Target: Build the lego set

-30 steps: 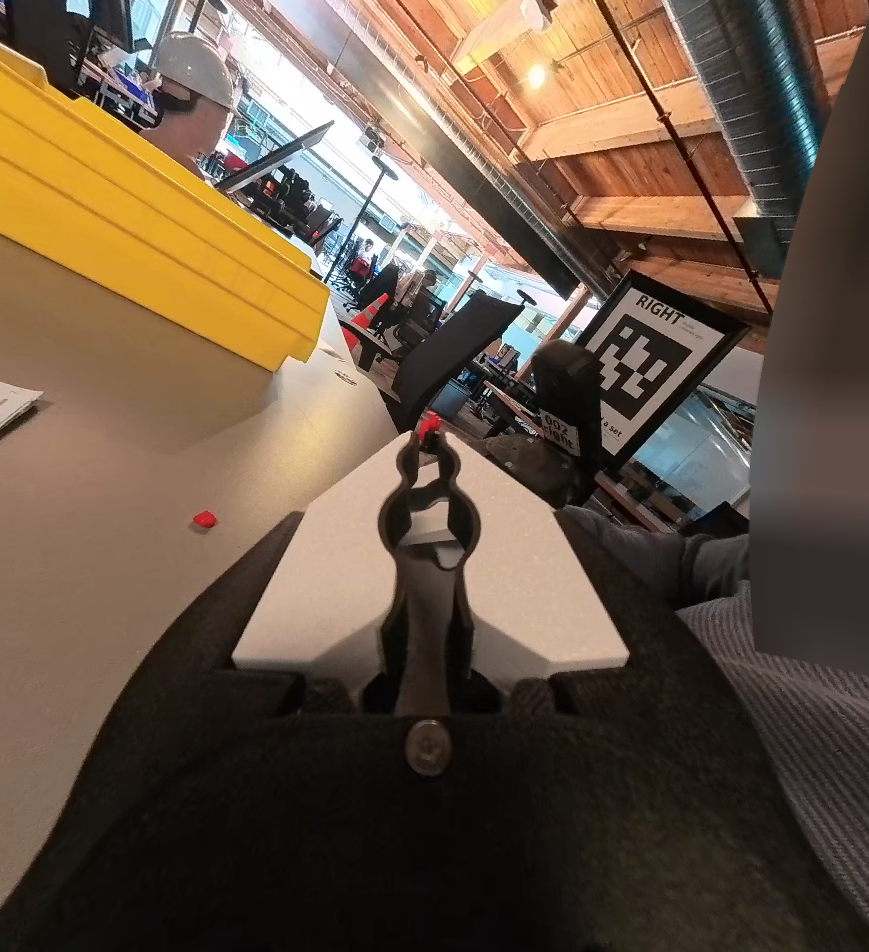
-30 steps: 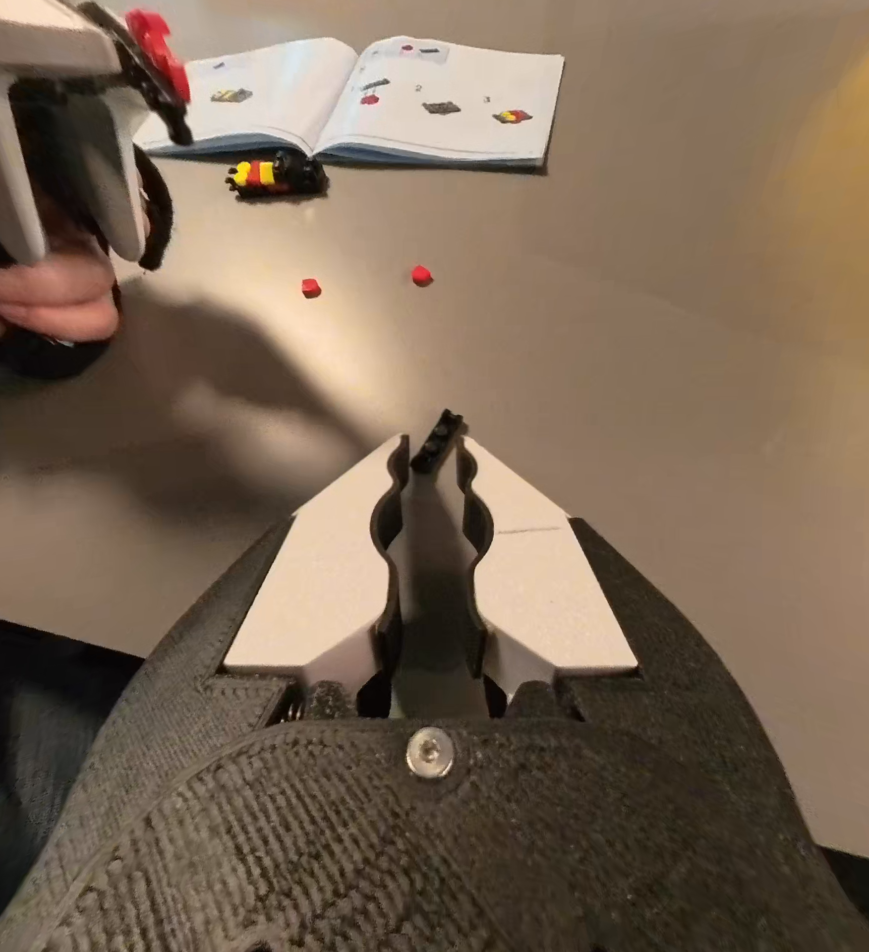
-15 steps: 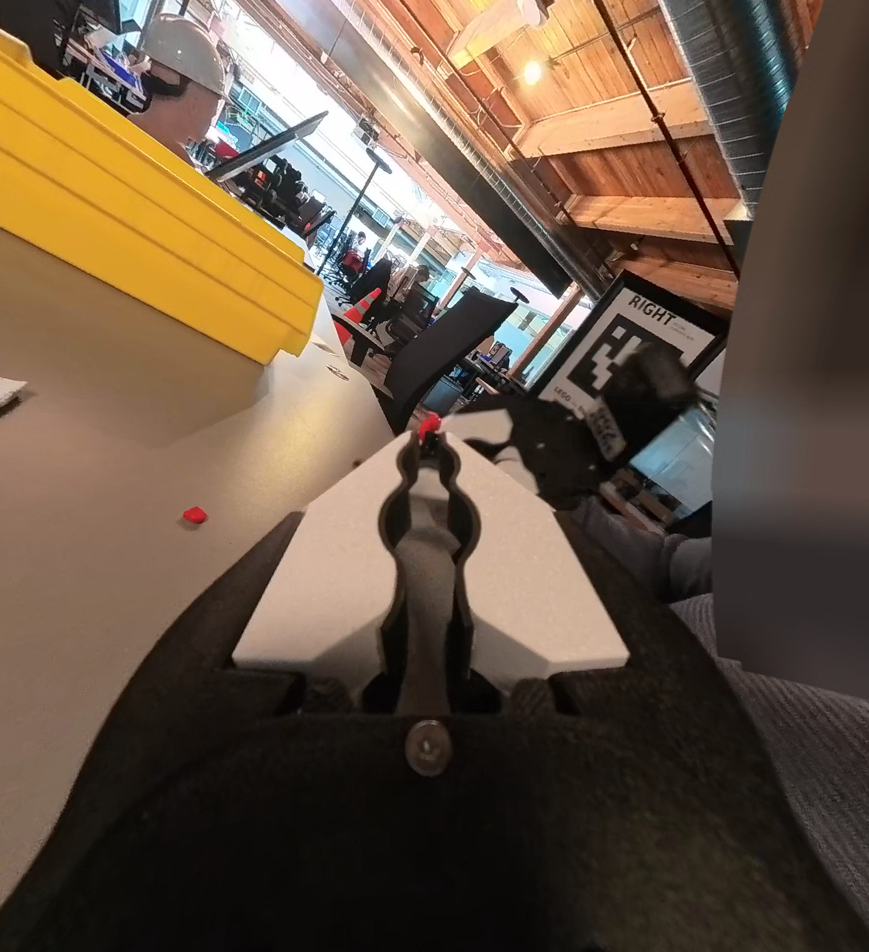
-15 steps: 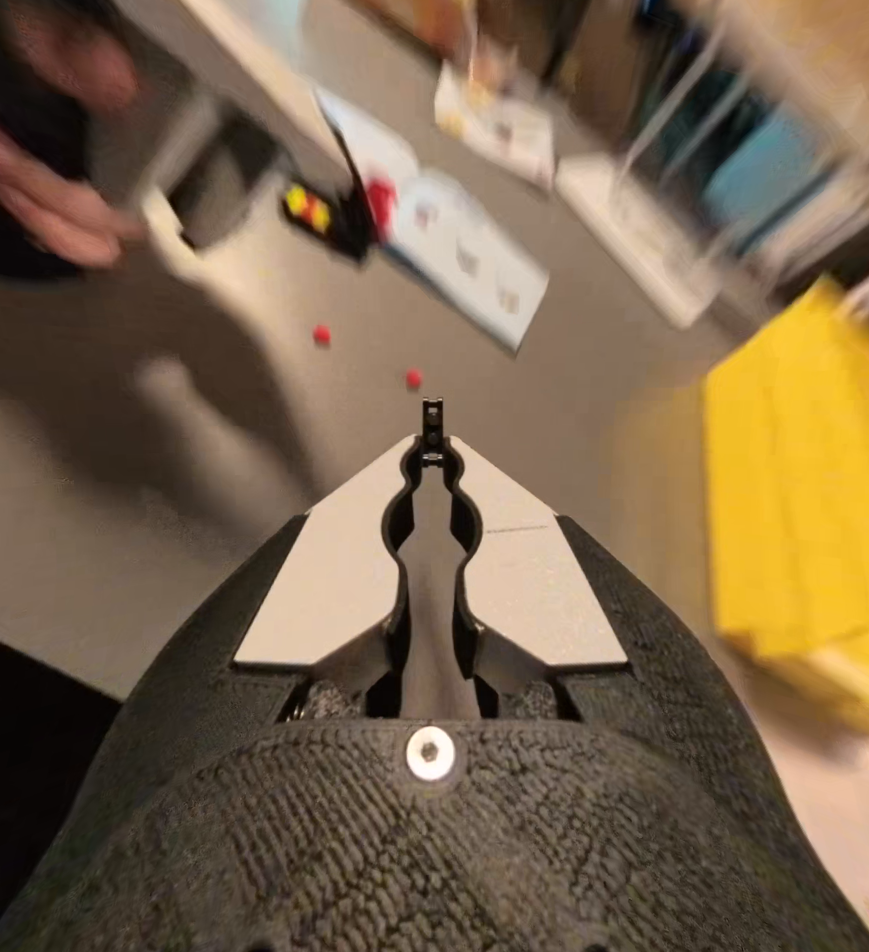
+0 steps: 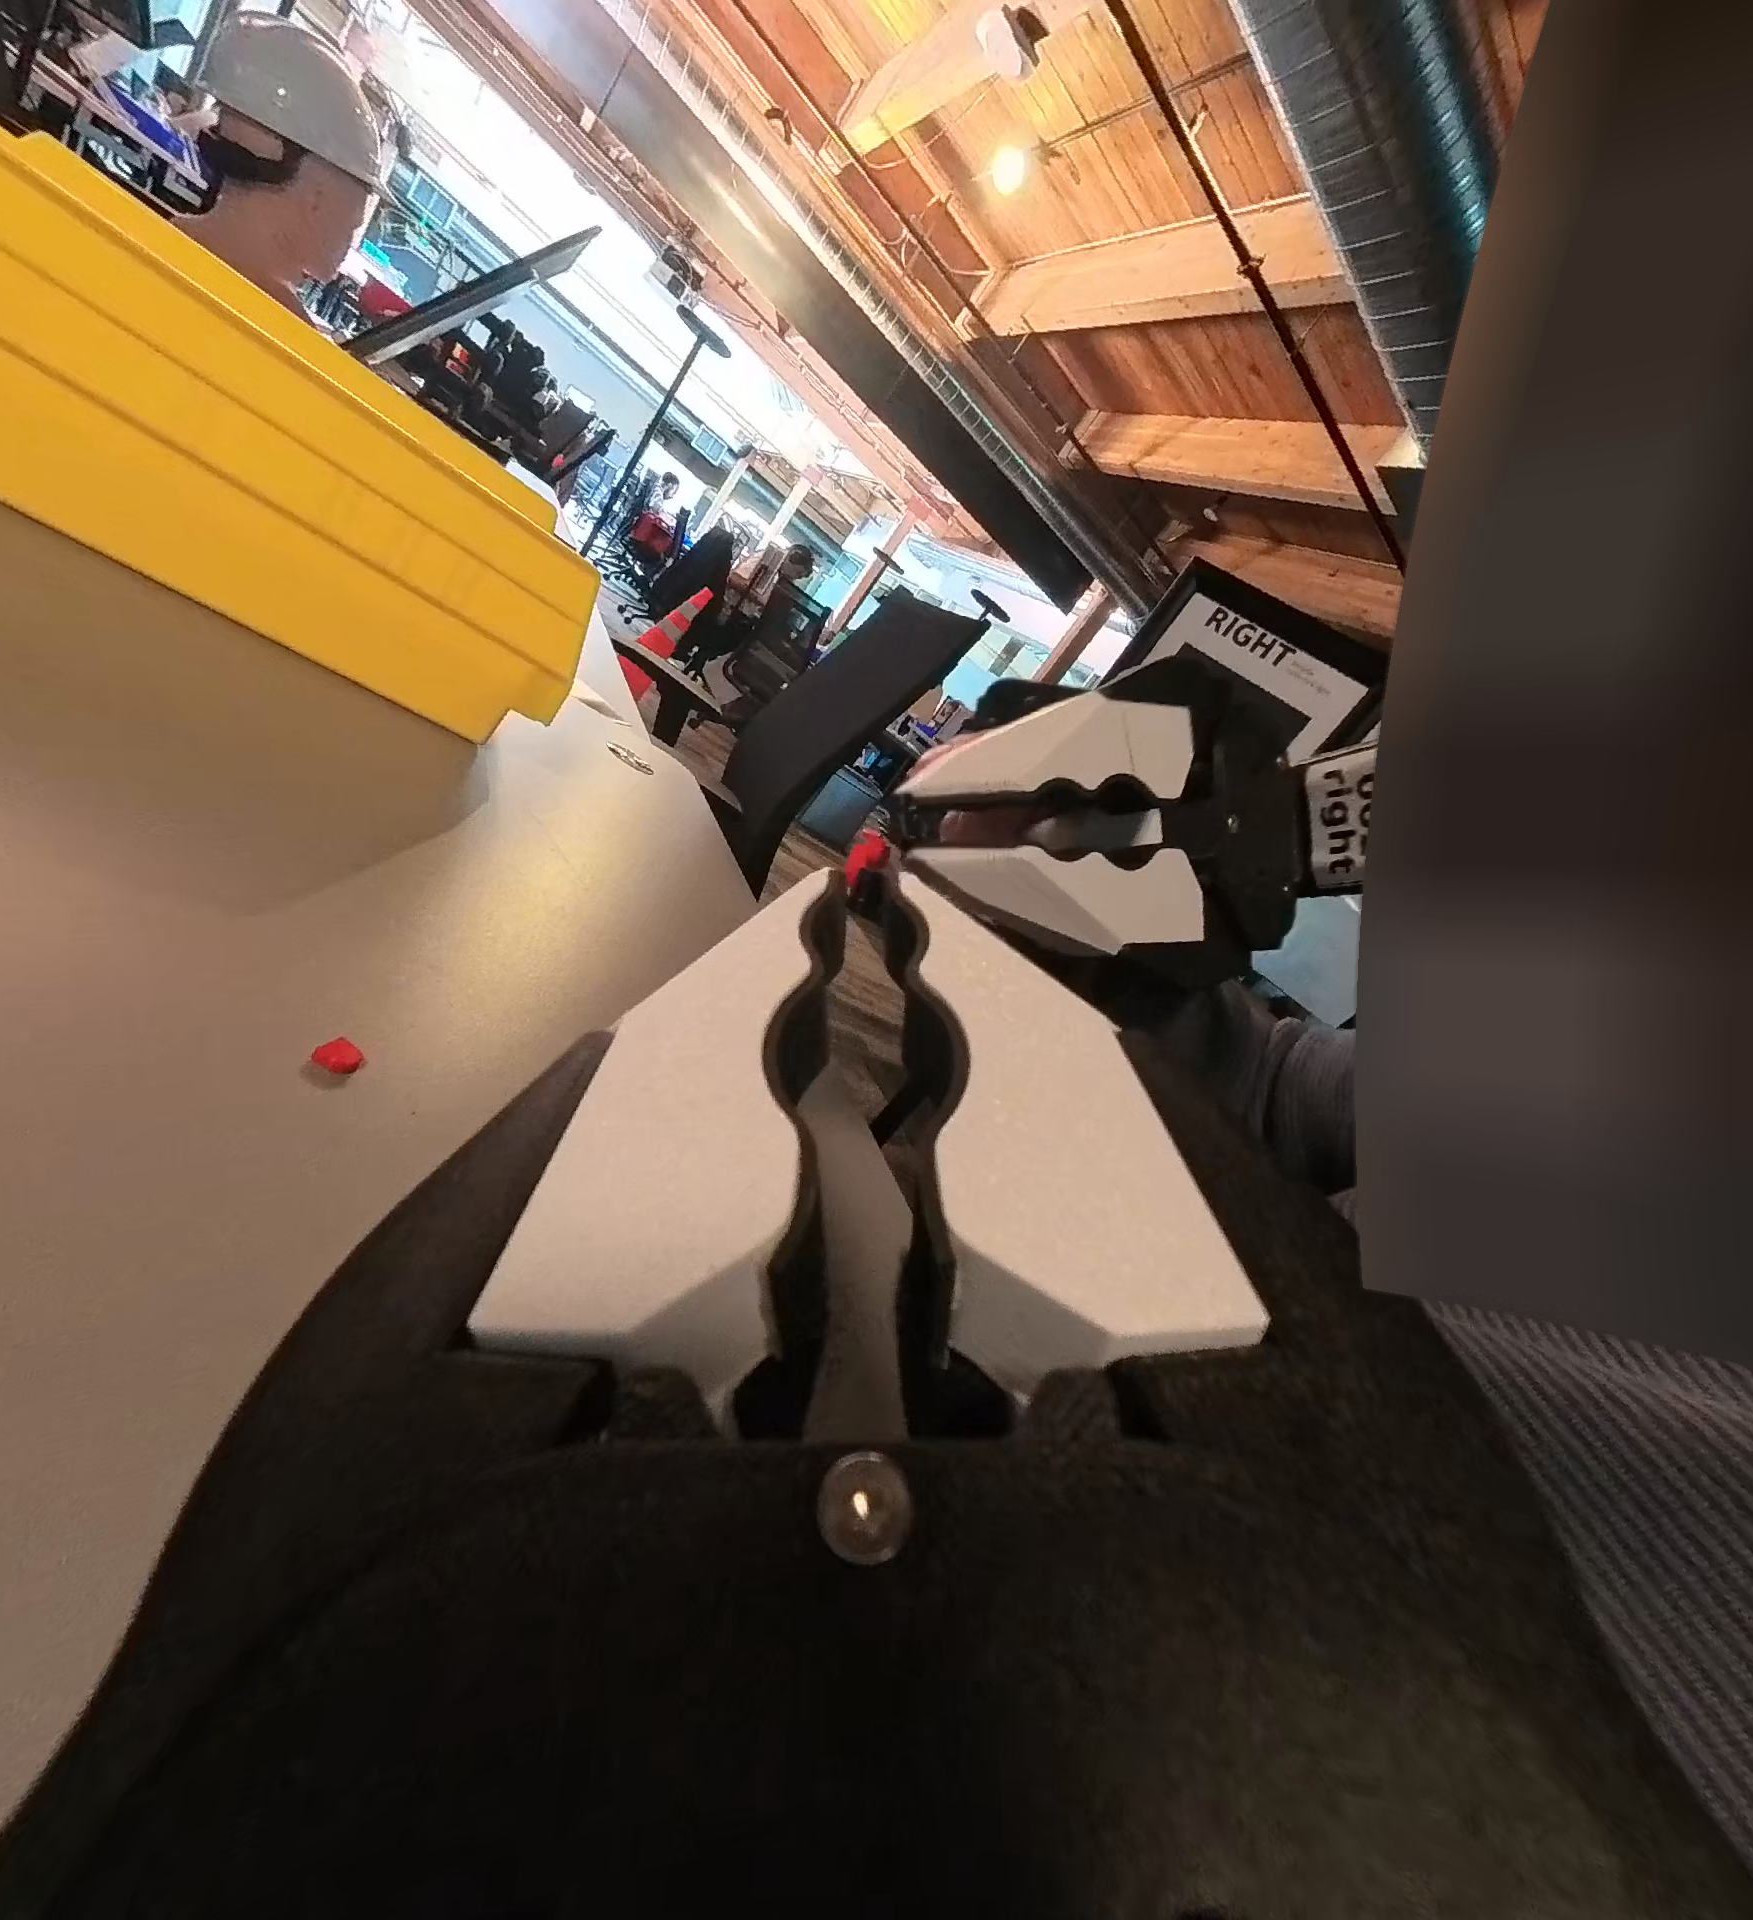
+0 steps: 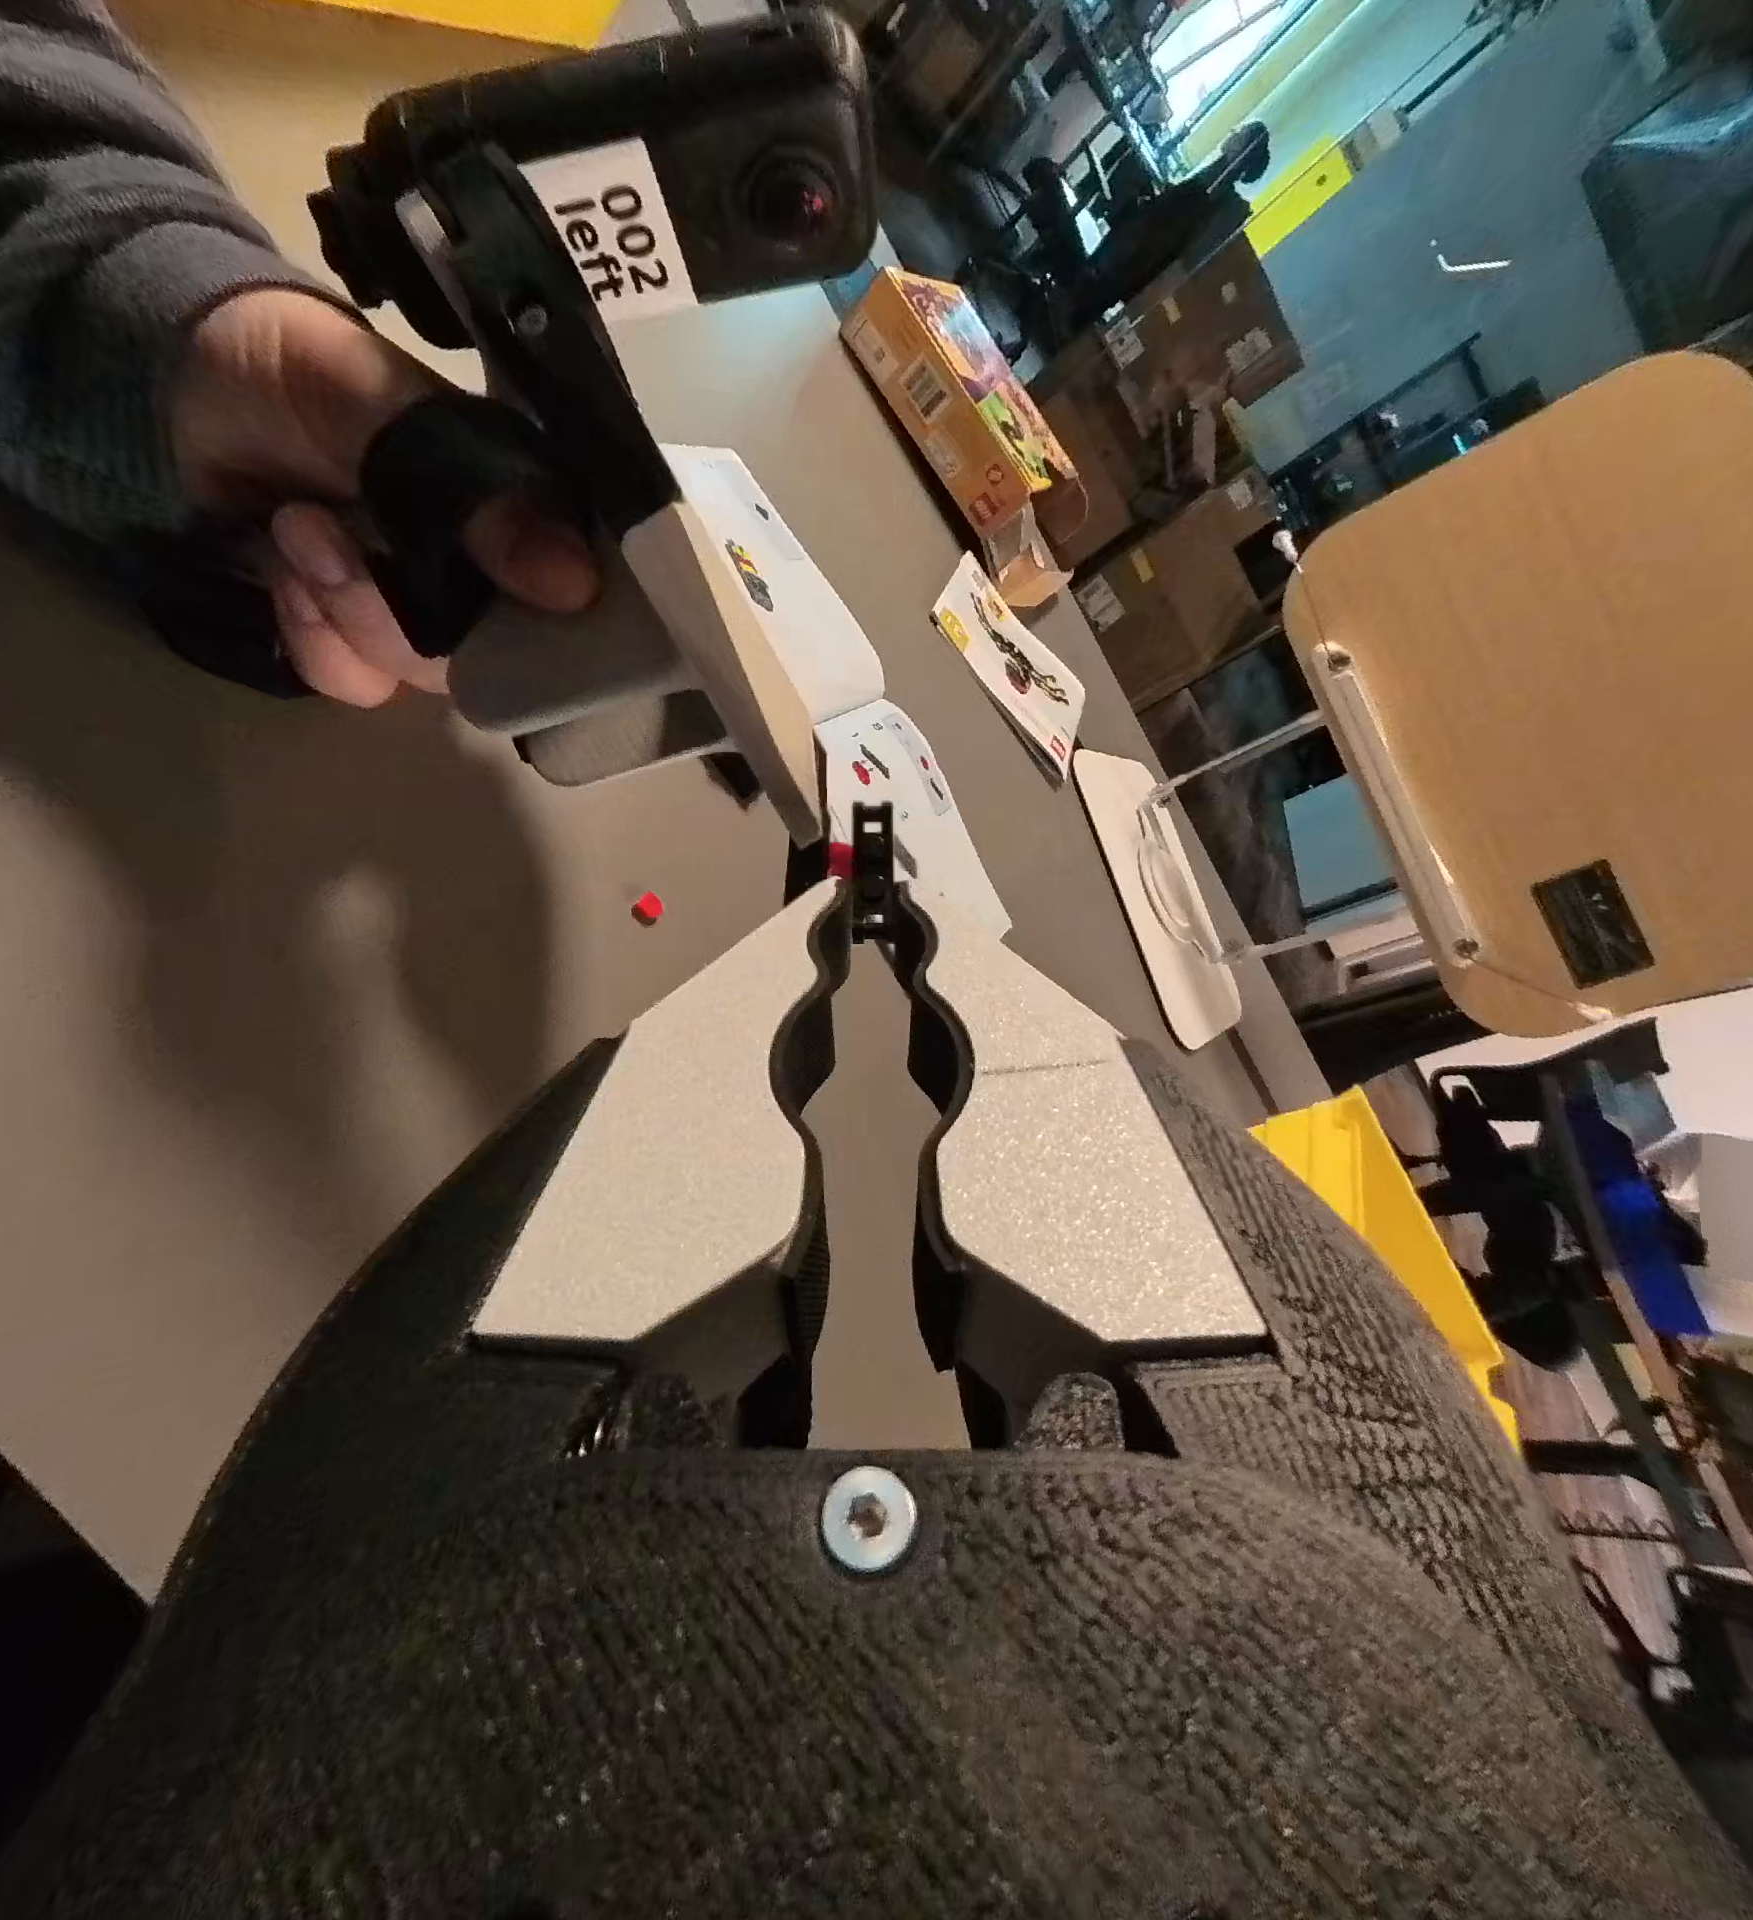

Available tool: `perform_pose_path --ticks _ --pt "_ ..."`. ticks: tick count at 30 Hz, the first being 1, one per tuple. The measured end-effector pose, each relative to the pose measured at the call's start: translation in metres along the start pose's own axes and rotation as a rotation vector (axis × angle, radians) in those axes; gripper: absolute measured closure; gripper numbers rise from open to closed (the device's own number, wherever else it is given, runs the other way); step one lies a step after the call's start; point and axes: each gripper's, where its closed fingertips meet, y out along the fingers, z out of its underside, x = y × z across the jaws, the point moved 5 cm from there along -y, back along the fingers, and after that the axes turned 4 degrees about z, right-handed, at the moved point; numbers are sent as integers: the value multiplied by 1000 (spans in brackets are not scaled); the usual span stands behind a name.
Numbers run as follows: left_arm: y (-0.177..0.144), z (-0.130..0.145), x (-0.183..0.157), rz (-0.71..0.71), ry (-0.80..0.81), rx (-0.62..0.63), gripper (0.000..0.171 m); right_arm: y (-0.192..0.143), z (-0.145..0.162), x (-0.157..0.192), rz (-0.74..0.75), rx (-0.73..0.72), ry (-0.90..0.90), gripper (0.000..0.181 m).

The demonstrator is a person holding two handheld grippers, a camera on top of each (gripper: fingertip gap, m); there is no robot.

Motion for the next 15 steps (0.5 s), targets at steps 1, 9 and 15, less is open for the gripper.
perform_pose_path --ticks 1,9,15 --pt "0 0 0 1 0 0 166 0 -1 1 -8 3 -3 176" --pt "0 0 -1 8 1 -6 167 2 -2 6 4 41 -64 176" --pt "0 0 -1 12 -1 -7 166 2 -3 7 10 53 -72 175"
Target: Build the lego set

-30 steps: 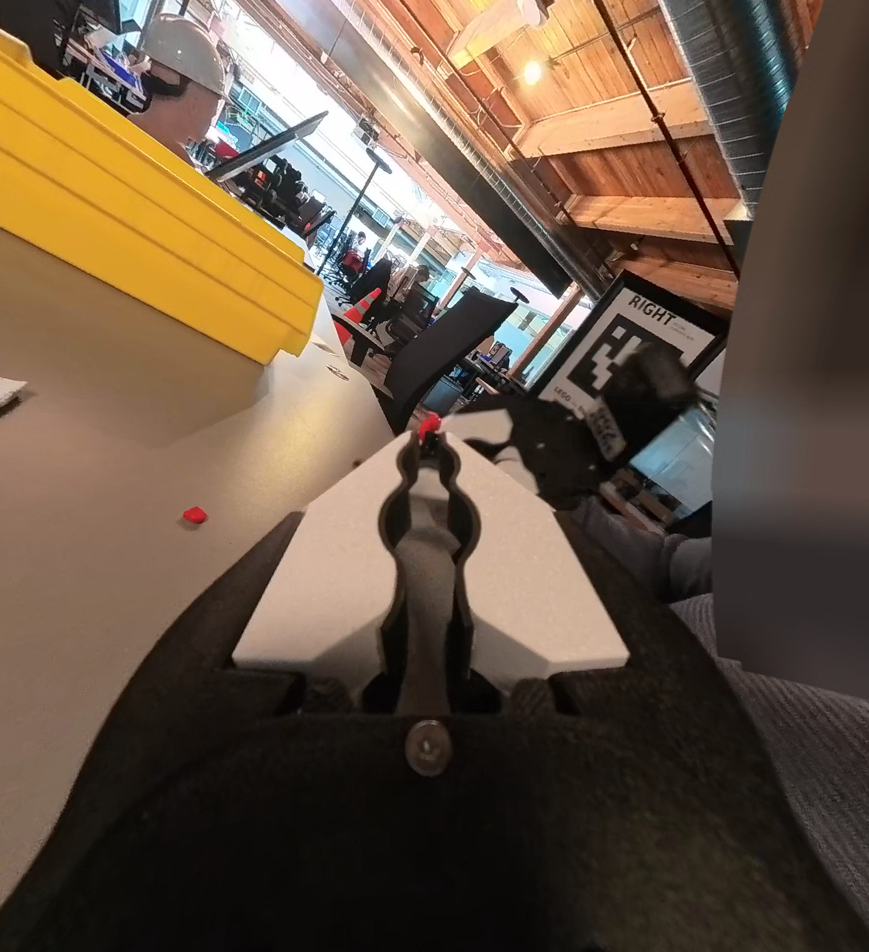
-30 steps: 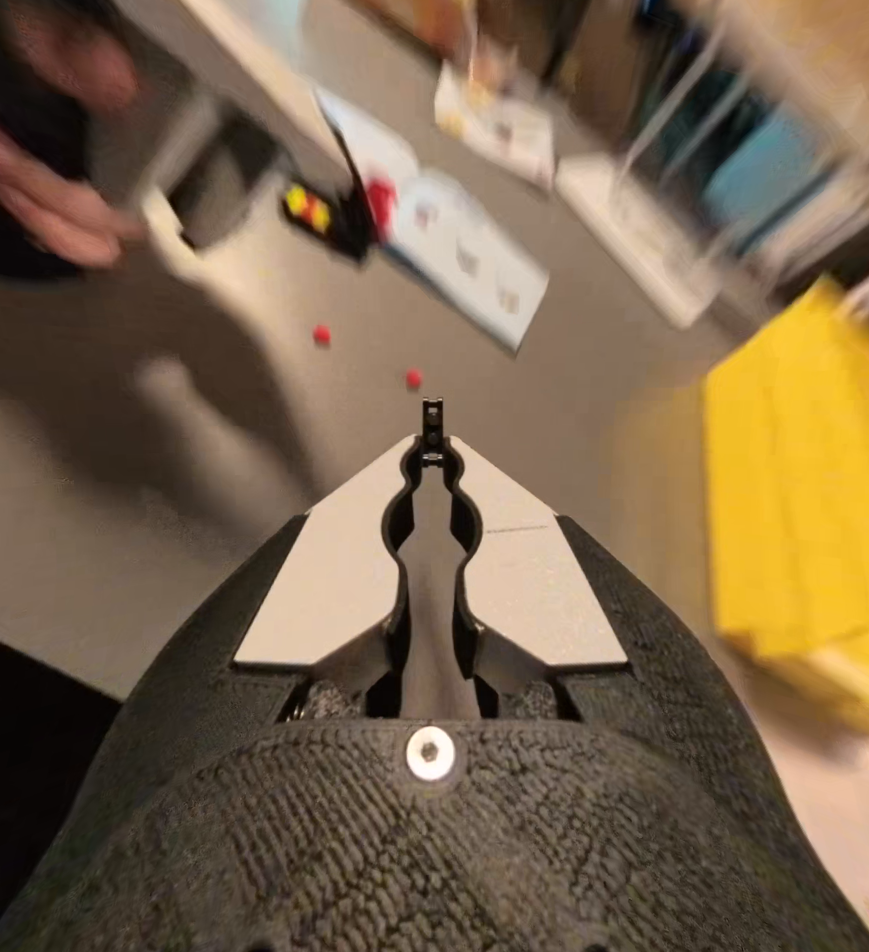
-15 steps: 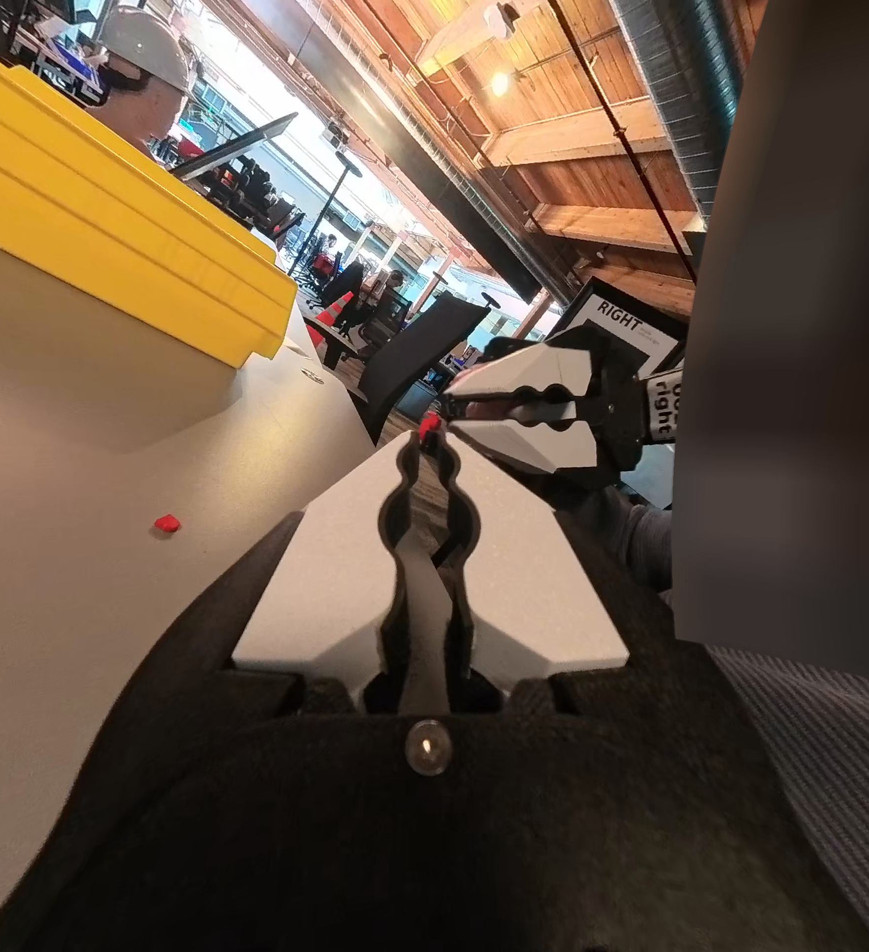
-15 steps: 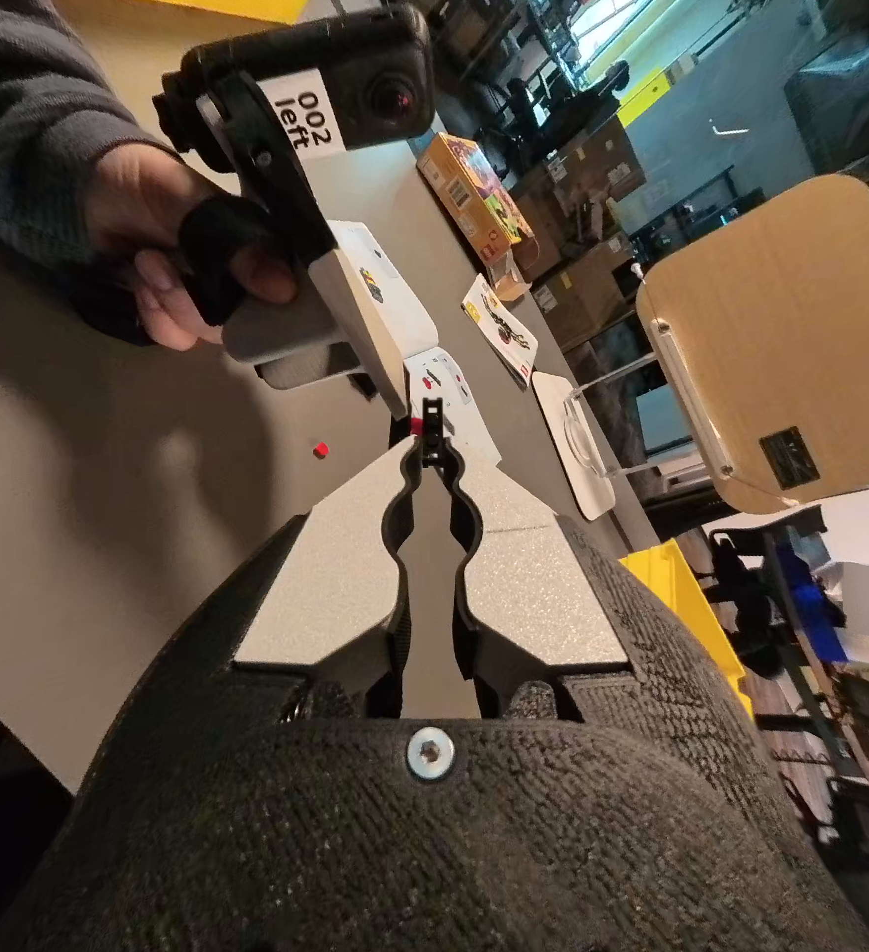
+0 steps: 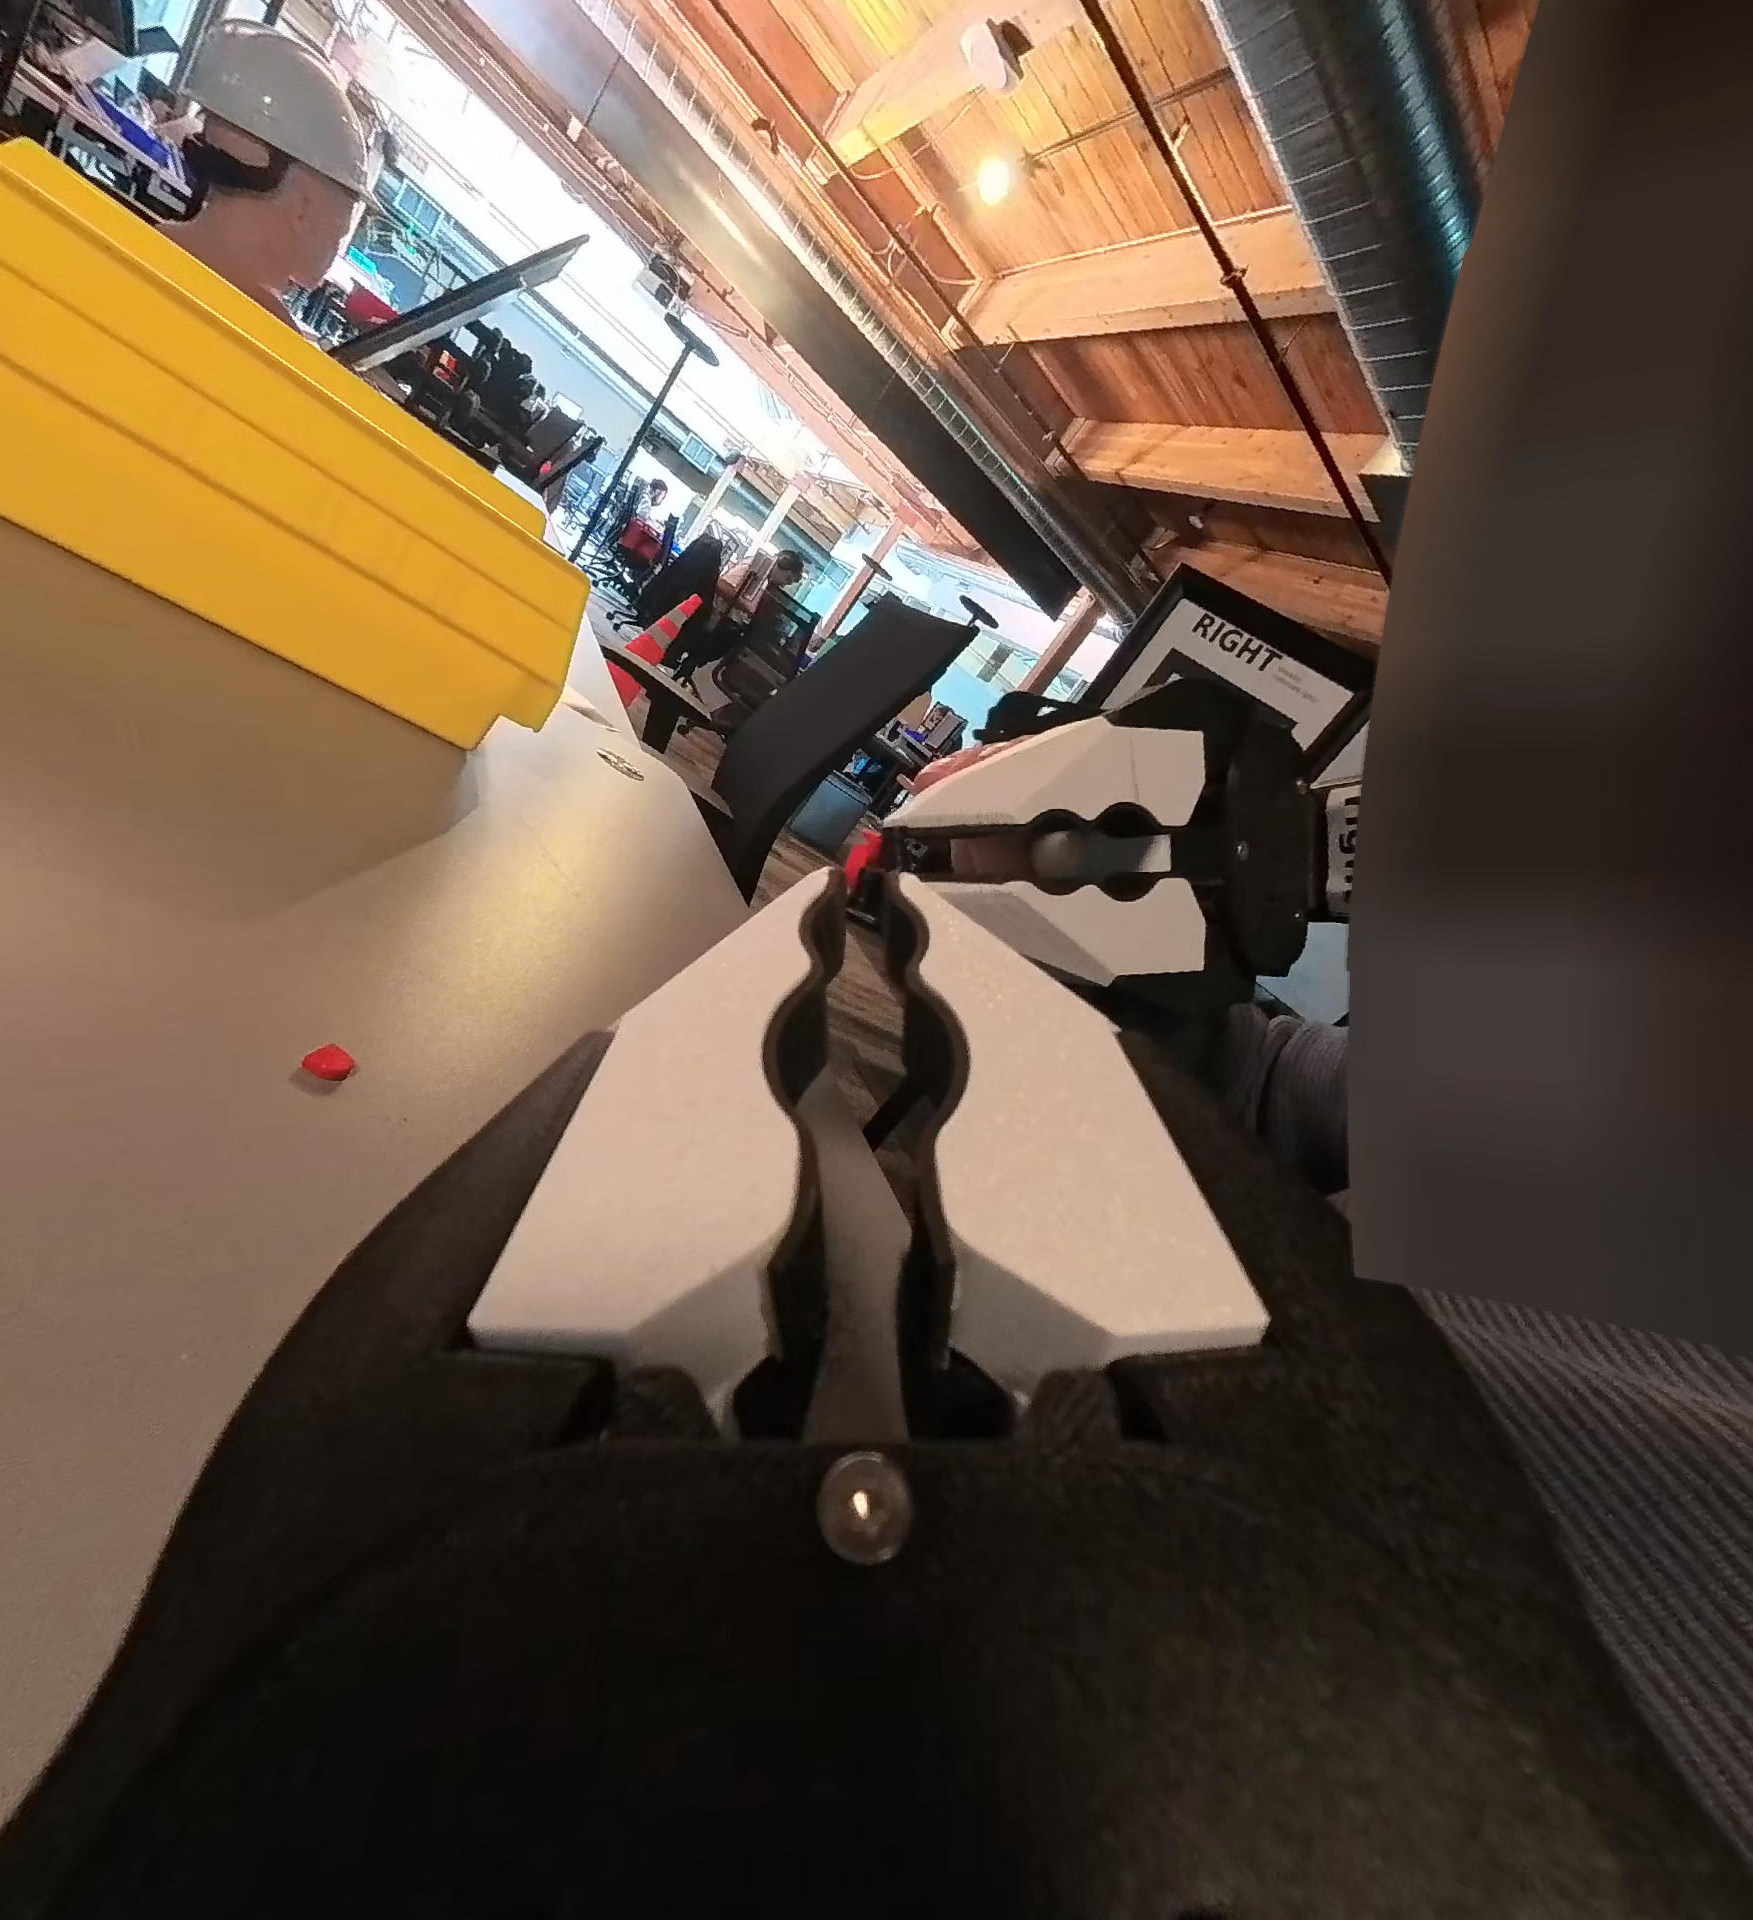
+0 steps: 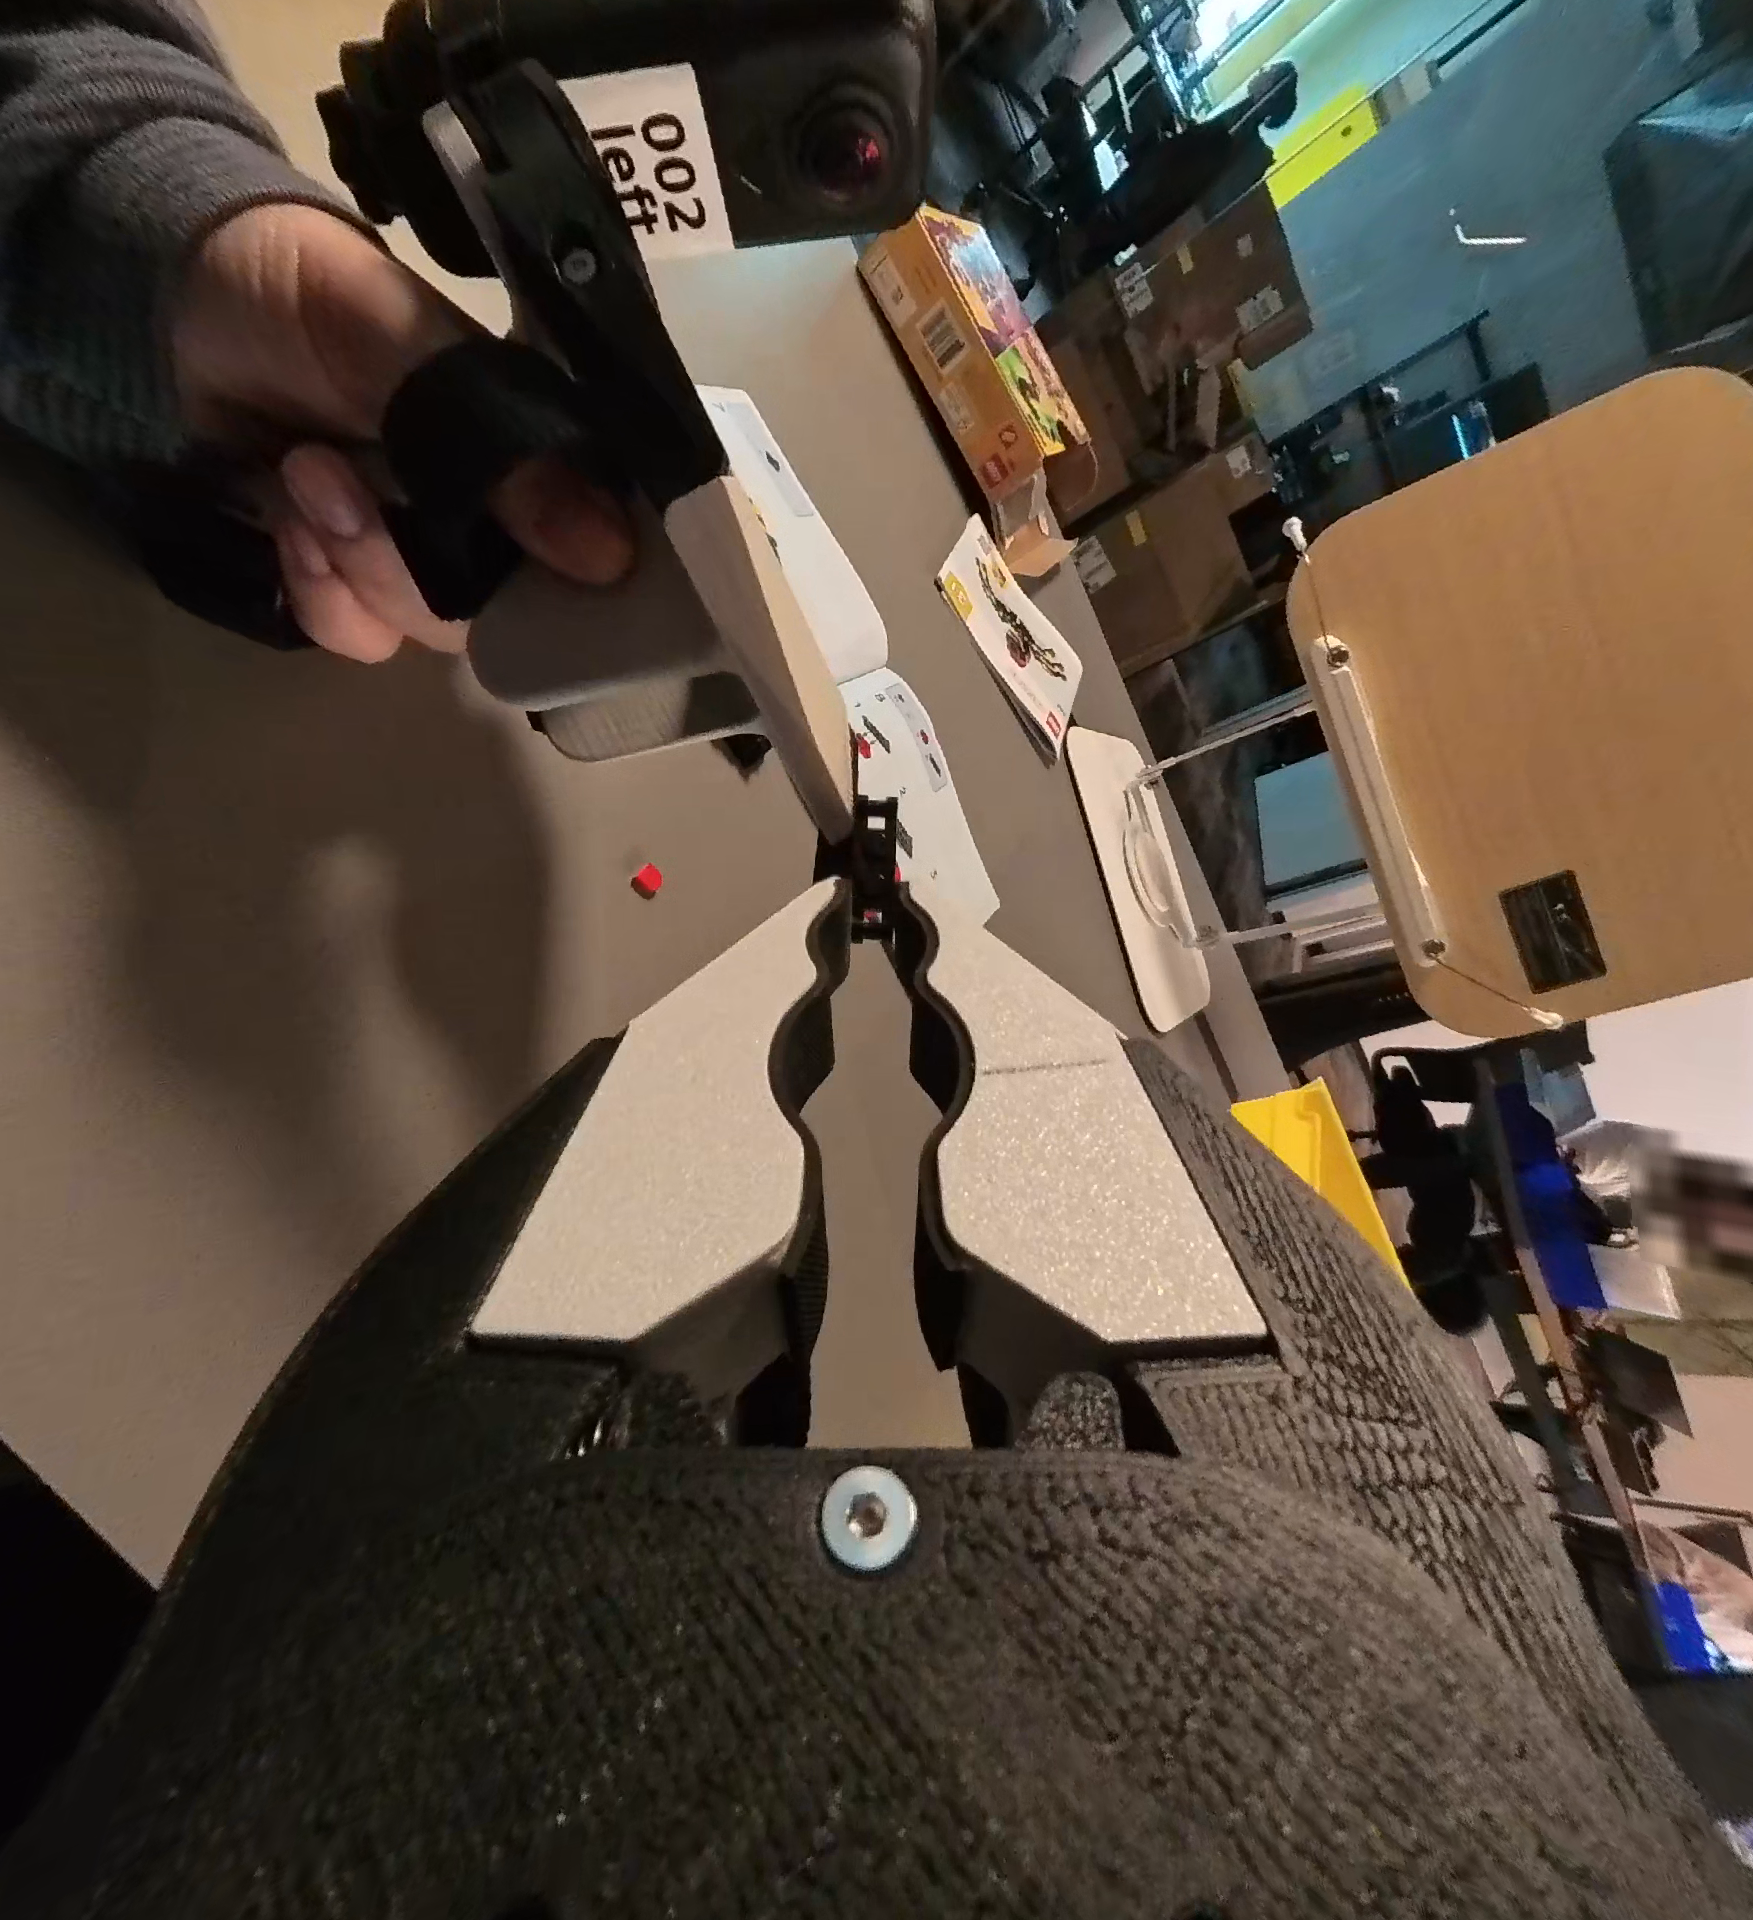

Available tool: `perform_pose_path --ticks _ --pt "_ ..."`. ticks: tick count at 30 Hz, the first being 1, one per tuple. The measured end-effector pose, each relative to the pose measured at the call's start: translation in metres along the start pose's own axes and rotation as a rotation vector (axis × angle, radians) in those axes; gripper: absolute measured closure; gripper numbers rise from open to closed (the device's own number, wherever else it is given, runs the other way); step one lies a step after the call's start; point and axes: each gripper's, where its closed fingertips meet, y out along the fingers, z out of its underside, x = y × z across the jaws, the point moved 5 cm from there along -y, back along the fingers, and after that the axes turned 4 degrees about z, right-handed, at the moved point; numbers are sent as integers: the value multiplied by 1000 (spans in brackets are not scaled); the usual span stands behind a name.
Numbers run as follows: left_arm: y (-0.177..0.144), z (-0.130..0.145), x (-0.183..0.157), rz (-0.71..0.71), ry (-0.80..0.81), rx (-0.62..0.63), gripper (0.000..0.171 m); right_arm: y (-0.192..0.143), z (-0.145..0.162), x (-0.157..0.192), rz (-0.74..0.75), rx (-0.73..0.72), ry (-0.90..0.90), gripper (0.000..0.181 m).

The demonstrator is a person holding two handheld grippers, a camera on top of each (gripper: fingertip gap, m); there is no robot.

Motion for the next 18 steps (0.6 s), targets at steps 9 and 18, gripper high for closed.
perform_pose_path --ticks 9,18 --pt "0 0 0 6 -2 1 167 0 0 -2 -18 -2 70 174" --pt "0 0 -1 20 -9 -1 167 0 2 -6 -81 -22 248 171"
